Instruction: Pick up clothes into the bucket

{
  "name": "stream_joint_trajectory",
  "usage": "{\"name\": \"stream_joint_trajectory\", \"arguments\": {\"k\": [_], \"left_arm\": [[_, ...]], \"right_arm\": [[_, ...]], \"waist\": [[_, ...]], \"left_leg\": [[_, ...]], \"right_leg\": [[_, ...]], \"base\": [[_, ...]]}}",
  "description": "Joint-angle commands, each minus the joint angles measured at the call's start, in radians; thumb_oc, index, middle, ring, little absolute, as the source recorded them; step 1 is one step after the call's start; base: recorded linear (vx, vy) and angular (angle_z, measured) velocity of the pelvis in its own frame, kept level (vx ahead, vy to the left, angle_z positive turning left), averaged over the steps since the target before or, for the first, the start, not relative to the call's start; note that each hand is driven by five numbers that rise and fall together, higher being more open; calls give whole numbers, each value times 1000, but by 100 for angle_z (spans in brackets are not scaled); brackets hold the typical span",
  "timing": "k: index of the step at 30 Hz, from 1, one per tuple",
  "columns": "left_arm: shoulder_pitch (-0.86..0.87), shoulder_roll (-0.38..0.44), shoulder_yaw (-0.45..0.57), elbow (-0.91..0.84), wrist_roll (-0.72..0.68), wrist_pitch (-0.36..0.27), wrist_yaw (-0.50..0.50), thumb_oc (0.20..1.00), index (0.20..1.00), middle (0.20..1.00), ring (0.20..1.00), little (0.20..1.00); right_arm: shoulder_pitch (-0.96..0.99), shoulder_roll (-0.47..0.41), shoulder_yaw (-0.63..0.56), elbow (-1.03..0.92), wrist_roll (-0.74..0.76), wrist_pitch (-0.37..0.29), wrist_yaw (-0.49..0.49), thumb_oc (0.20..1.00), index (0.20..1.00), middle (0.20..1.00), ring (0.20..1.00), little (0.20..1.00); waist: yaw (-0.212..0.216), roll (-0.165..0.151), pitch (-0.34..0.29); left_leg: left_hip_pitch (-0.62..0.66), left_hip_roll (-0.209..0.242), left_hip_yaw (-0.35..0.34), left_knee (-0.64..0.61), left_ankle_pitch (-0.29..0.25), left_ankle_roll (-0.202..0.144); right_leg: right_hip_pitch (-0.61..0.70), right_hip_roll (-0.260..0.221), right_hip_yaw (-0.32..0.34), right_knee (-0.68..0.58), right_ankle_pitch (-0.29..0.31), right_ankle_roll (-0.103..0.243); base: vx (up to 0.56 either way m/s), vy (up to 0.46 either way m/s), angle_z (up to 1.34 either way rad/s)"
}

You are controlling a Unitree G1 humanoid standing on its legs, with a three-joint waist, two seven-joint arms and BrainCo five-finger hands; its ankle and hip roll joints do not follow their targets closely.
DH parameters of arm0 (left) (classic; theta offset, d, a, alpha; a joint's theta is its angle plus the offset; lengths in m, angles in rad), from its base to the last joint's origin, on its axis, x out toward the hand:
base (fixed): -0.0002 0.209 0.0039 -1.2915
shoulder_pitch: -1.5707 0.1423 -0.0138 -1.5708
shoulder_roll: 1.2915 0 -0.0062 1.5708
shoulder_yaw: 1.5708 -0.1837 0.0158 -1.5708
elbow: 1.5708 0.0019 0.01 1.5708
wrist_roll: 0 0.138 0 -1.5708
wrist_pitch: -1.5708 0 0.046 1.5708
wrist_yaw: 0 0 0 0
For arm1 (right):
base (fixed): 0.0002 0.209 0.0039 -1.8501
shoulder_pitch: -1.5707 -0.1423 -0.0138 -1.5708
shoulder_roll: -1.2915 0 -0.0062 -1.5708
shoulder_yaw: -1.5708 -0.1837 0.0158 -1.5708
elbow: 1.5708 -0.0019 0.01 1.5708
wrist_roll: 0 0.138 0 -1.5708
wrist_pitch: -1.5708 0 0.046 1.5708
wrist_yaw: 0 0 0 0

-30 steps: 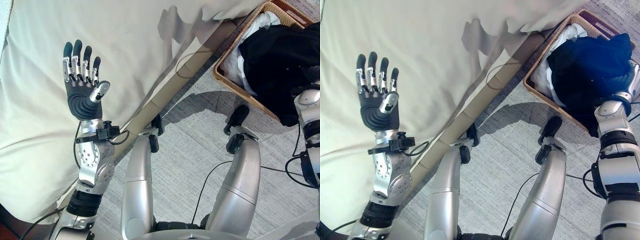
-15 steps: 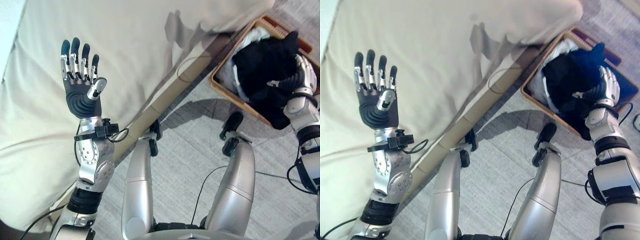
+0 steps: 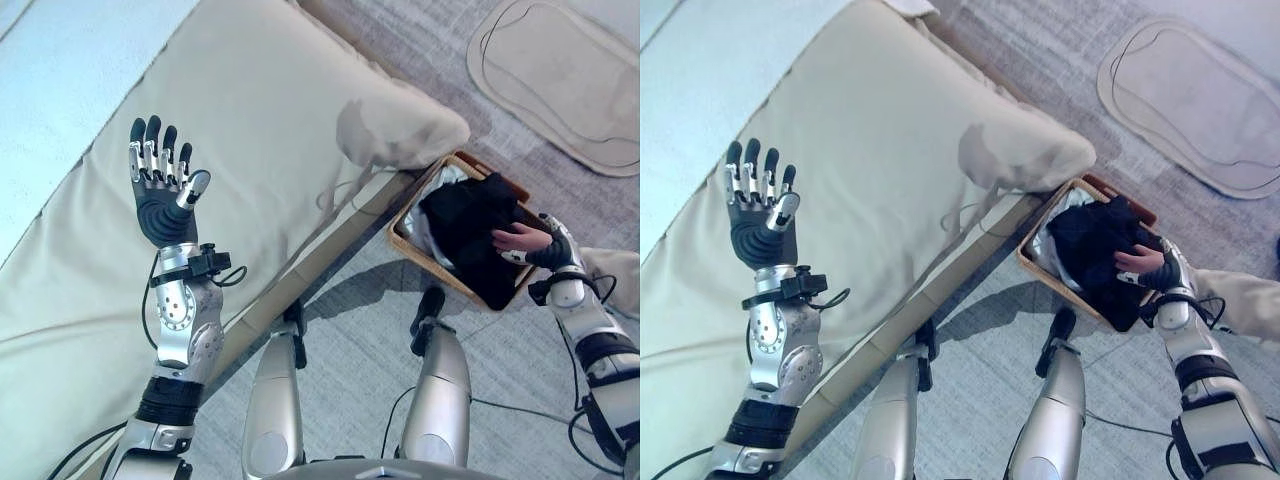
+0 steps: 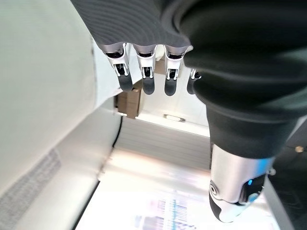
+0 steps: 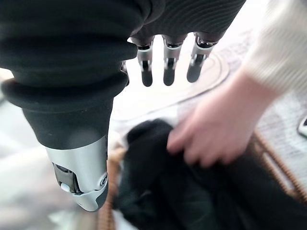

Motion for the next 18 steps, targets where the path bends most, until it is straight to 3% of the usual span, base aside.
{"name": "stream_joint_trajectory", "arguments": {"k": [1, 4, 9, 13, 18], "left_arm": [[38, 19, 74, -30, 47, -43, -24, 1000, 1000, 1000, 1000, 1000], [100, 18, 109, 4, 57, -35, -45, 1000, 1000, 1000, 1000, 1000], [164, 12, 138, 39, 86, -17, -68, 1000, 1000, 1000, 1000, 1000], [218, 2, 160, 66, 128, 3, -89, 1000, 1000, 1000, 1000, 1000], [252, -14, 161, 75, 167, 15, -91, 1000, 1000, 1000, 1000, 1000]], "right_arm": [[23, 26, -68, -84, 77, -76, -48, 1000, 1000, 1000, 1000, 1000], [146, 121, -195, -248, 185, -142, -50, 1000, 1000, 1000, 1000, 1000], [251, 233, -262, -380, 296, -200, 15, 1000, 1000, 1000, 1000, 1000], [368, 319, -234, -496, 351, -212, 114, 1000, 1000, 1000, 1000, 1000], [424, 369, -184, -527, 333, -198, 148, 1000, 1000, 1000, 1000, 1000]], "waist": [[-26, -24, -25], [-37, -47, -61], [-44, -62, -109], [-46, -82, -179], [-39, -92, -225]], "left_leg": [[56, -19, 2, -119, 35, 8], [165, -9, 10, -180, 41, 4], [270, 2, 23, -257, 56, -2], [358, 14, 42, -332, 80, -15], [415, 22, 50, -352, 76, -17]], "right_leg": [[104, 24, 29, -201, 133, 65], [219, 40, -3, -267, 144, 77], [329, 63, -29, -345, 160, 85], [418, 93, -54, -411, 168, 92], [476, 112, -65, -443, 168, 93]], "base": [[133, 11, -3], [164, 11, 3], [137, 23, -8], [128, 12, -2], [86, 1, -2]]}}
